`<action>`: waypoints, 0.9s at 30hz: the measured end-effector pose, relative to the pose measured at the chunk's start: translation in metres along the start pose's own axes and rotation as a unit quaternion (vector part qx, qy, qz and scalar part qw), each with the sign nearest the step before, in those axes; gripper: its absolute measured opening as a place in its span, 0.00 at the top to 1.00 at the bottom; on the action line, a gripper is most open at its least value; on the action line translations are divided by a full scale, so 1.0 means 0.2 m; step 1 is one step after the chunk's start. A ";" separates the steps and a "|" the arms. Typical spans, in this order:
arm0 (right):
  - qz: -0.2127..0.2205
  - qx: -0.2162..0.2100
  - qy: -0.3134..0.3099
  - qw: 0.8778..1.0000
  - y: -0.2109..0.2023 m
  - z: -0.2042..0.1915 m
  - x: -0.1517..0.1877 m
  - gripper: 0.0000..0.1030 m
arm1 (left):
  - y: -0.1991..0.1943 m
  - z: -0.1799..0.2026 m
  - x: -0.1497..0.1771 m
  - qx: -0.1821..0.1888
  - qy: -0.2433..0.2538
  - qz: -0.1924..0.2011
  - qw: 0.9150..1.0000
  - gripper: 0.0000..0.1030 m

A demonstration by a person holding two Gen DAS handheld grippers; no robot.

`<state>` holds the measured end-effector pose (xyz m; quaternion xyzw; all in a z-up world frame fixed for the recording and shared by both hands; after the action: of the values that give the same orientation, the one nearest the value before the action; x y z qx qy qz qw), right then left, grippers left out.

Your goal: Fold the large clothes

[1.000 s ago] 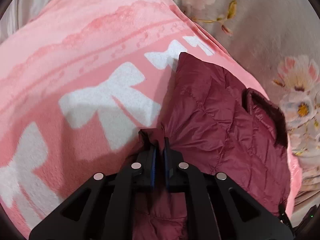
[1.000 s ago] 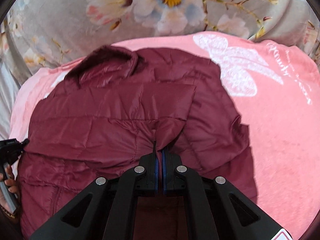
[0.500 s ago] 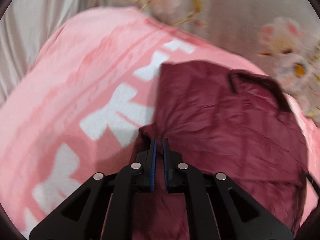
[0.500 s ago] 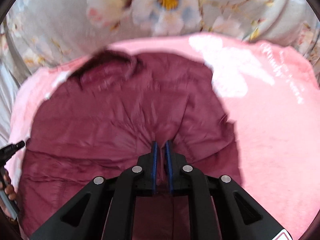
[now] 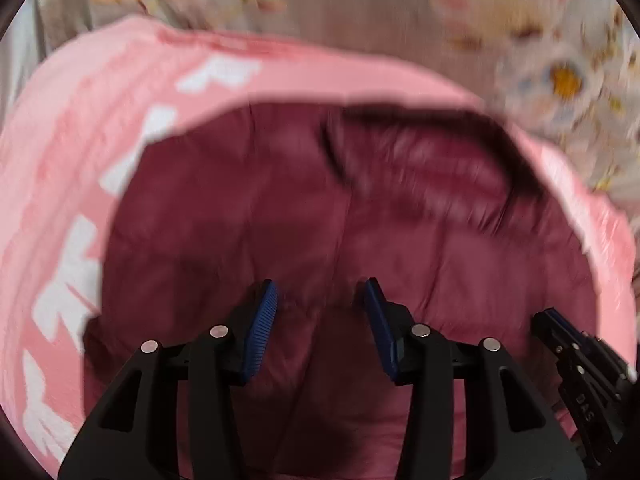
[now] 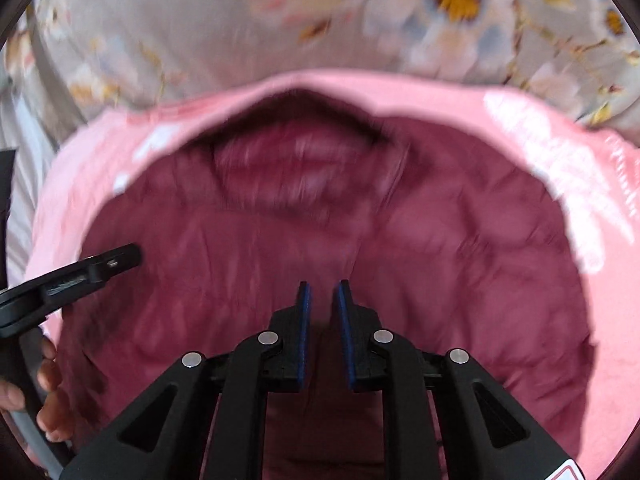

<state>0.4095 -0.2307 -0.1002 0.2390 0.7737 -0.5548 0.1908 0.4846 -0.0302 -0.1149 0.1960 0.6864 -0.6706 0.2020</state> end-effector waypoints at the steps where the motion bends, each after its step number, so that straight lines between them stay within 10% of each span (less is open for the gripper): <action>1: -0.011 -0.003 -0.013 1.000 0.01 -0.02 0.07 0.85 | 0.02 -0.01 0.05 -0.001 0.010 0.002 1.000 0.58; 8: -0.028 -0.018 -0.058 0.998 -0.04 -0.09 0.27 0.85 | -0.04 -0.07 0.20 0.002 0.040 0.015 0.999 0.58; 19: 0.017 0.030 0.048 0.998 -0.14 0.20 0.23 0.89 | 0.01 -0.18 0.14 0.009 -0.031 -0.003 0.999 0.55; 27: 0.037 0.019 0.046 0.998 -0.08 0.22 0.27 0.91 | 0.02 -0.13 0.17 -0.008 -0.009 0.060 0.998 0.46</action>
<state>0.3570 -0.2690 -0.1324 0.2961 0.7620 -0.5501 0.1705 0.4576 -0.0050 -0.1359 0.2293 0.6769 -0.6532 0.2500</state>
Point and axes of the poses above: each gripper's, at about its wrist camera, not at the fingertips, and y roughly the way its jaws point, z to its right, x to its underside, the point moved 10 cm from there along y, roughly the way its jaws point, and after that the axes turned 11 degrees about -x, right-handed, at the moved point
